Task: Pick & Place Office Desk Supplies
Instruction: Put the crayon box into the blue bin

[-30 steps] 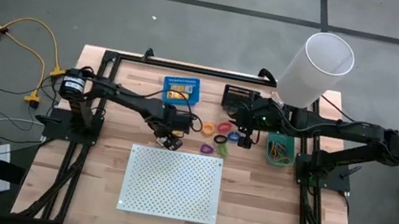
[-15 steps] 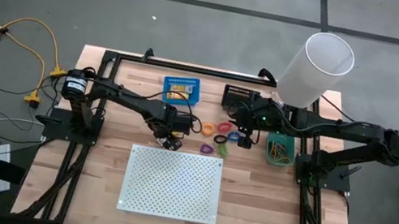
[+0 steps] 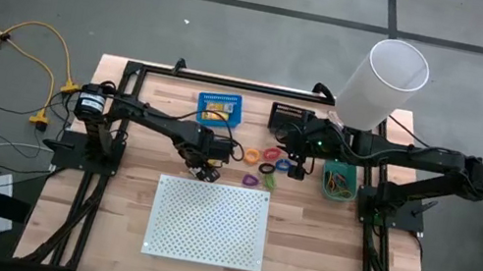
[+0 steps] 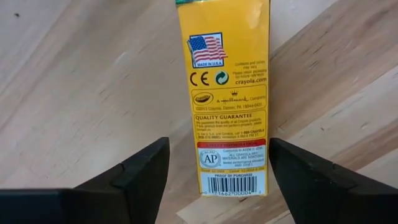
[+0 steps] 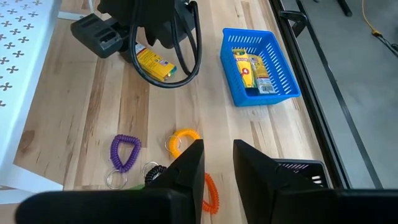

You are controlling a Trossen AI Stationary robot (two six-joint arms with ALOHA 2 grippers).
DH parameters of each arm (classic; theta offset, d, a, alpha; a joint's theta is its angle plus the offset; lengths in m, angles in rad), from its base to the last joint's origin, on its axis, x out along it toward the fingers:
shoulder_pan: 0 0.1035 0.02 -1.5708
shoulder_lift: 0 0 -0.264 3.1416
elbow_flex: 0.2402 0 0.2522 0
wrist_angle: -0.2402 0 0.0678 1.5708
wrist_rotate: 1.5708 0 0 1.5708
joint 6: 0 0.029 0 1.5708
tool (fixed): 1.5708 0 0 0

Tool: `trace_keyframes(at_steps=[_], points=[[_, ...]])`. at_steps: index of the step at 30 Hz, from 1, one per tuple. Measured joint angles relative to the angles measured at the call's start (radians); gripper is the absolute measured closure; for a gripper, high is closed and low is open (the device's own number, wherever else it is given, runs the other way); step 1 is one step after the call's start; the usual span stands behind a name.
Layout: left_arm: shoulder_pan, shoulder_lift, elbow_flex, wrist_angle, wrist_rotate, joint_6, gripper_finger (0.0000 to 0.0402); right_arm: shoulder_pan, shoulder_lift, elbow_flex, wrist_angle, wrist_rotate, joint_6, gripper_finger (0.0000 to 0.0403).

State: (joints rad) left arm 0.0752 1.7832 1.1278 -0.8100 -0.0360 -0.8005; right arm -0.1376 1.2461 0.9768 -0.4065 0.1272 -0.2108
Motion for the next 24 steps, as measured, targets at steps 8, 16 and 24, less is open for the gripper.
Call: trace_keyframes(at_steps=[8, 16, 24], points=[[-0.002, 0.0, 0.0, -0.009, 0.0, -0.005, 0.0161, 0.0, 0.0, 0.0, 0.0, 0.0, 0.0, 0.0328], [-0.002, 0.0, 0.0, -0.01, -0.001, -0.004, 0.0212, 0.0, 0.0, 0.0, 0.0, 0.0, 0.0, 0.0328], [-0.002, -0.002, 0.0, -0.01, -0.001, -0.004, 0.0252, 0.0, 0.0, 0.0, 0.0, 0.0, 0.0, 0.0328]])
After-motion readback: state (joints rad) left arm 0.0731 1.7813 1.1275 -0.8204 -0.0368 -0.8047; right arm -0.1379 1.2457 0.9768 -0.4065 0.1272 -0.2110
